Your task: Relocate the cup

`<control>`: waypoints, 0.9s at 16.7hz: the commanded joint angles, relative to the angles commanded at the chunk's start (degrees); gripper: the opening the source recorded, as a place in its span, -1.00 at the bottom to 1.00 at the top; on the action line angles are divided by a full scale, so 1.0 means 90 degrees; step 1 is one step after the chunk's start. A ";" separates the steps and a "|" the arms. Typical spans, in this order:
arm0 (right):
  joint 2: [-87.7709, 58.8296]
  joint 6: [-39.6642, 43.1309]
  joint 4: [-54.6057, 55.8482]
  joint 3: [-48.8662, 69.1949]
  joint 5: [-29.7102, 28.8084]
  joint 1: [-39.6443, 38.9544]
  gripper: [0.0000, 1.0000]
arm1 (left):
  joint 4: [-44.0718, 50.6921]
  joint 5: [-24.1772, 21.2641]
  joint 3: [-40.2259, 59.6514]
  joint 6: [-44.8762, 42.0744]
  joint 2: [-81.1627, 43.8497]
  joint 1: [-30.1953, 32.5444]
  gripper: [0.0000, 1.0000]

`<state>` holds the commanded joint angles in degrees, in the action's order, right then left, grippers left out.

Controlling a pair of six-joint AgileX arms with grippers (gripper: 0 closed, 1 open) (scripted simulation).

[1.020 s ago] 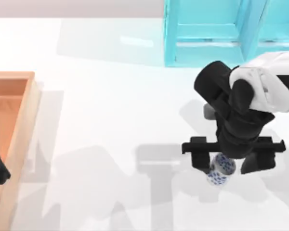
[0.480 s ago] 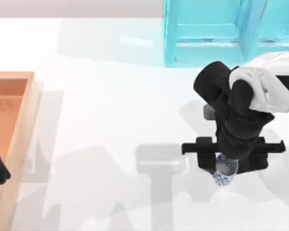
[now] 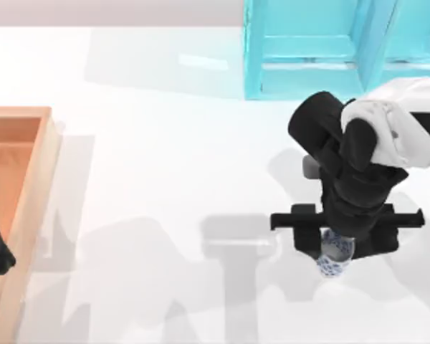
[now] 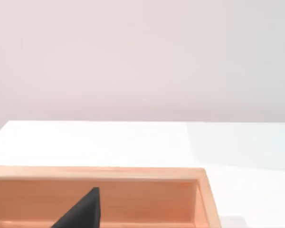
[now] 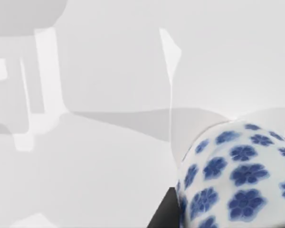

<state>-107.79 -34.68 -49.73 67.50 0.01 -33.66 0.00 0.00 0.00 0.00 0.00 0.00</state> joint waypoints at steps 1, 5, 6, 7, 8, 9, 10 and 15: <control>0.0006 0.0070 -0.0030 0.0012 -0.0002 0.0067 -1.00 | 0.0000 0.0000 0.0000 0.0000 0.0000 0.0000 1.00; 0.0169 0.0992 -0.0363 0.0102 -0.0010 0.0998 -1.00 | 0.0000 0.0000 0.0000 0.0000 0.0000 0.0000 1.00; 0.0245 0.1390 -0.0482 0.0117 -0.0012 0.1397 -1.00 | 0.0000 0.0000 0.0000 0.0000 0.0000 0.0000 1.00; 0.0328 0.1842 -0.0609 0.0128 -0.0015 0.1849 -1.00 | 0.0000 0.0000 0.0000 0.0000 0.0000 0.0000 1.00; 0.0422 0.2344 -0.0742 0.0136 -0.0019 0.2346 -1.00 | 0.0000 0.0000 0.0000 0.0000 0.0000 0.0000 1.00; 0.0527 0.2872 -0.0877 0.0140 -0.0025 0.2866 -1.00 | 0.0000 0.0000 0.0000 0.0000 0.0000 0.0000 1.00; 0.0644 0.3405 -0.1007 0.0138 -0.0032 0.3388 -1.00 | 0.0000 0.0000 0.0000 0.0000 0.0000 0.0000 1.00; 0.1250 0.5469 -0.1510 0.0105 -0.0053 0.5430 -1.00 | 0.0000 0.0000 0.0000 0.0000 0.0000 0.0000 1.00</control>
<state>-96.54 14.54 -63.32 68.45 -0.47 15.21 0.00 0.00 0.00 0.00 0.00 0.00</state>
